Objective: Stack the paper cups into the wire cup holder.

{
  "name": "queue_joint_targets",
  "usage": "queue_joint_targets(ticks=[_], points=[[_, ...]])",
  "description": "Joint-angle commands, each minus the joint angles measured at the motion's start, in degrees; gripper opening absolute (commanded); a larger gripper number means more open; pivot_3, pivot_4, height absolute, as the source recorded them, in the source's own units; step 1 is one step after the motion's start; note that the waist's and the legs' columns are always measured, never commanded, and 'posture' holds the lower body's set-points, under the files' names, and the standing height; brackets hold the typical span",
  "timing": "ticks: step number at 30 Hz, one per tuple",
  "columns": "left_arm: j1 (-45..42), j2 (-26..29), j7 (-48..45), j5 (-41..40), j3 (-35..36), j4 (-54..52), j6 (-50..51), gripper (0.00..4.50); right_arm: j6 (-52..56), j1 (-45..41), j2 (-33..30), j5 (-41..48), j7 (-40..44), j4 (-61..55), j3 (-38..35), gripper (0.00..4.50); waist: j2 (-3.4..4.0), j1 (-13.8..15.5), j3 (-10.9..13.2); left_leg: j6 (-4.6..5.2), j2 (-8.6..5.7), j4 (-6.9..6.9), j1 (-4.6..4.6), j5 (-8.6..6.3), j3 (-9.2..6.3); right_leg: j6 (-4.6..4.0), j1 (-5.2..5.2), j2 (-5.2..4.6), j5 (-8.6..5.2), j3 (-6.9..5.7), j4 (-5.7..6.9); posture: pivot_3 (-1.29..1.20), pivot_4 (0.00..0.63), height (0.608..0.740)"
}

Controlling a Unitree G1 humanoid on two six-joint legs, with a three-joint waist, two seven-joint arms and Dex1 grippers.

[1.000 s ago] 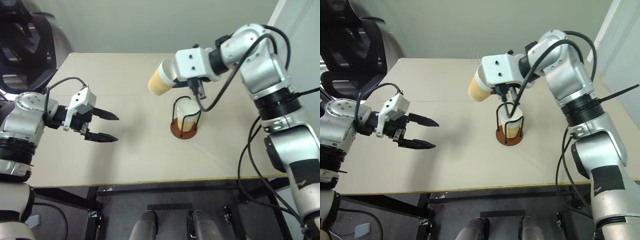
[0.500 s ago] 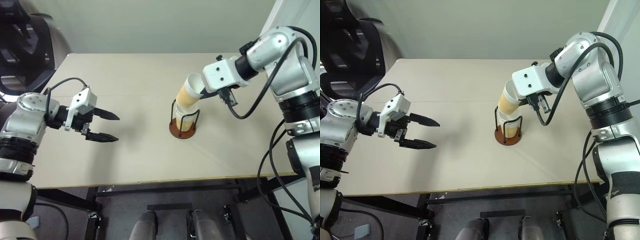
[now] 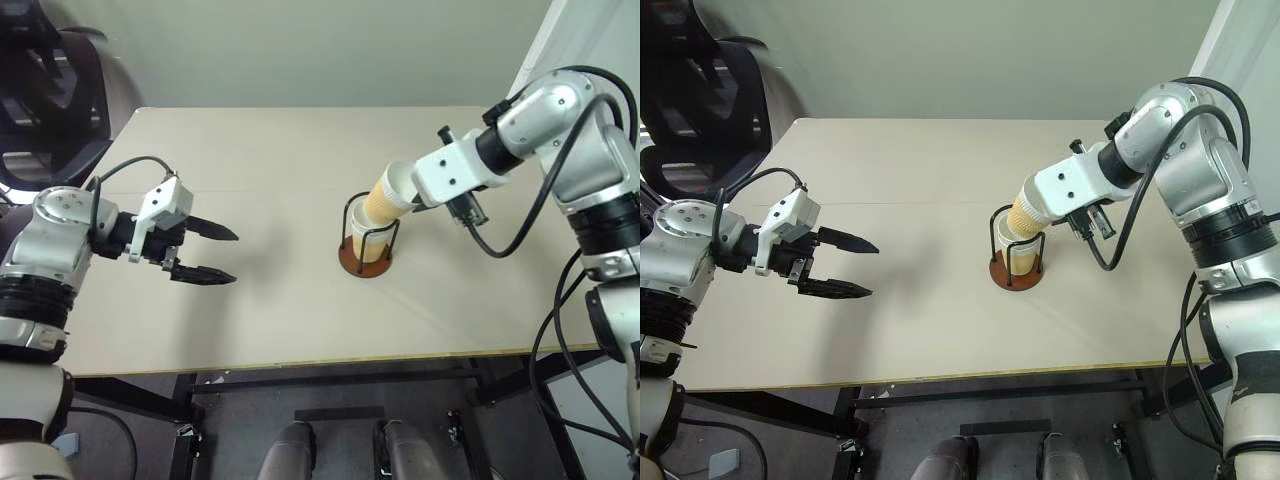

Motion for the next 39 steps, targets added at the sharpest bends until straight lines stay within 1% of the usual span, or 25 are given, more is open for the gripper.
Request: queue_joint_targets(ticks=[1,4,7,11,13,17,20,22,23,26,29,32,34,36,39], points=[[-1.3,0.2,-1.7,-0.5,0.7,-0.3,-0.1,4.5,-1.8,-0.6,1.0,-1.3,-0.4,-1.1,0.3,0.04,0.0,0.0,0.0,0.0,0.0,0.0,0.0,0.0,0.0,0.0,0.0,0.0,0.0,0.0,0.0,0.0,0.15,0.74],[-1.3,0.1,-1.7,-0.3,0.7,0.2,-0.4,4.5,-3.0,-1.2,2.6,-2.9,-1.9,0.0,0.6,0.04,0.0,0.0,0.0,0.0,0.0,0.0,0.03,0.0,0.0,0.0,0.0,0.0,0.0,0.0,0.03,0.0,0.15,0.74],[-1.0,0.3,-1.7,-0.3,0.6,1.2,-1.2,4.5,-3.7,-1.7,3.7,-3.8,-2.8,0.9,0.3,0.6,0.0,0.0,0.0,0.0,0.01,0.0,0.04,0.0,0.0,0.0,0.0,0.0,0.0,0.0,0.06,0.0,0.15,0.74],[-0.7,0.3,-1.7,-0.3,0.5,2.4,-2.3,4.5,-3.5,-2.1,4.6,-4.2,-3.2,1.4,-0.2,1.94,0.0,0.0,0.0,0.0,0.01,0.01,0.03,0.0,0.0,0.0,0.0,0.0,0.0,0.0,0.05,0.0,0.15,0.74],[-0.5,0.2,-1.7,-0.3,0.5,2.8,-2.7,4.5,-2.9,-2.3,5.1,-4.2,-4.0,1.7,-0.7,2.73,0.0,0.0,0.0,0.0,0.0,0.01,0.03,0.0,0.0,0.0,0.0,0.0,0.0,0.0,0.04,0.0,0.15,0.74],[-0.3,-0.4,-1.7,-0.4,1.1,3.3,-2.9,4.5,2.6,-2.7,6.6,-1.9,-6.4,1.6,-3.5,4.13,0.0,0.0,0.0,-0.01,0.0,0.01,0.04,0.0,0.0,0.0,0.0,0.0,0.0,0.0,0.06,0.0,0.15,0.74],[-1.0,-3.1,-1.5,-0.1,4.7,4.6,-1.1,4.5,15.2,-1.5,7.7,2.3,-8.8,-1.6,-8.5,4.13,0.0,0.2,0.0,-0.03,0.0,0.01,0.03,0.02,0.0,0.0,0.0,0.0,0.0,0.0,0.06,0.0,0.15,0.74],[-1.0,-4.7,0.1,-0.3,7.4,4.7,0.2,4.5,24.1,0.7,7.0,5.4,-9.6,-5.5,-11.8,4.13,-0.01,0.4,0.0,-0.03,-0.01,0.03,-0.01,0.02,0.0,0.0,0.0,0.0,0.0,-0.01,0.04,0.0,0.15,0.74],[-0.9,-5.4,1.3,-0.5,8.7,4.6,0.8,4.5,28.1,2.1,6.2,6.8,-9.8,-7.7,-13.1,4.13,-0.04,0.4,0.0,-0.03,-0.02,0.04,-0.02,0.02,0.0,0.0,0.01,0.0,0.0,-0.02,0.03,0.0,0.15,0.74],[0.6,-6.6,2.8,-1.7,12.4,3.3,4.7,4.5,40.5,9.8,1.6,10.5,-11.6,-13.1,-19.0,4.13,-0.16,0.7,-0.1,-0.02,-0.04,0.04,0.01,0.01,-0.01,0.0,0.2,0.0,0.0,-0.08,-0.17,0.0,0.15,0.74],[1.6,-7.3,3.6,-1.6,15.3,2.2,6.9,4.5,49.1,16.6,-1.6,14.2,-14.7,-16.7,-24.3,4.13,-0.15,0.8,0.0,0.05,-0.09,0.1,0.07,-0.02,0.04,0.02,0.4,-0.03,0.01,-0.05,-0.33,0.0,0.15,0.74],[1.5,-8.6,5.5,-1.8,18.0,1.6,8.6,4.5,53.5,23.7,-4.0,17.2,-17.2,-19.5,-27.6,4.13,-0.14,0.8,0.0,0.04,-0.07,0.18,0.07,-0.01,0.11,0.51,0.39,-0.03,0.17,0.02,-0.31,0.0,0.15,0.74],[1.4,-9.1,6.1,-1.7,19.2,1.2,9.4,4.5,54.8,26.7,-4.6,18.3,-19.4,-20.5,-28.9,4.13,-0.15,0.7,0.0,0.0,-0.04,0.15,0.27,0.04,0.1,0.59,0.51,0.0,0.15,0.02,-0.24,0.0,0.15,0.74],[1.5,-9.2,6.7,-1.6,20.0,-0.1,10.4,4.5,54.6,28.7,-4.5,19.3,-21.8,-21.0,-29.9,4.13,-0.15,0.4,0.0,-0.01,-0.02,0.13,0.38,0.11,0.11,0.68,0.57,0.05,0.2,0.08,-0.21,0.0,0.15,0.74],[1.3,-9.4,8.0,-2.2,21.0,-2.8,13.2,4.5,53.6,29.1,-4.0,20.4,-24.4,-20.6,-30.0,4.13,-0.15,0.1,0.0,0.04,0.0,0.16,0.38,0.27,0.12,0.81,0.59,0.14,0.35,0.17,-0.25,0.0,0.15,0.74]])
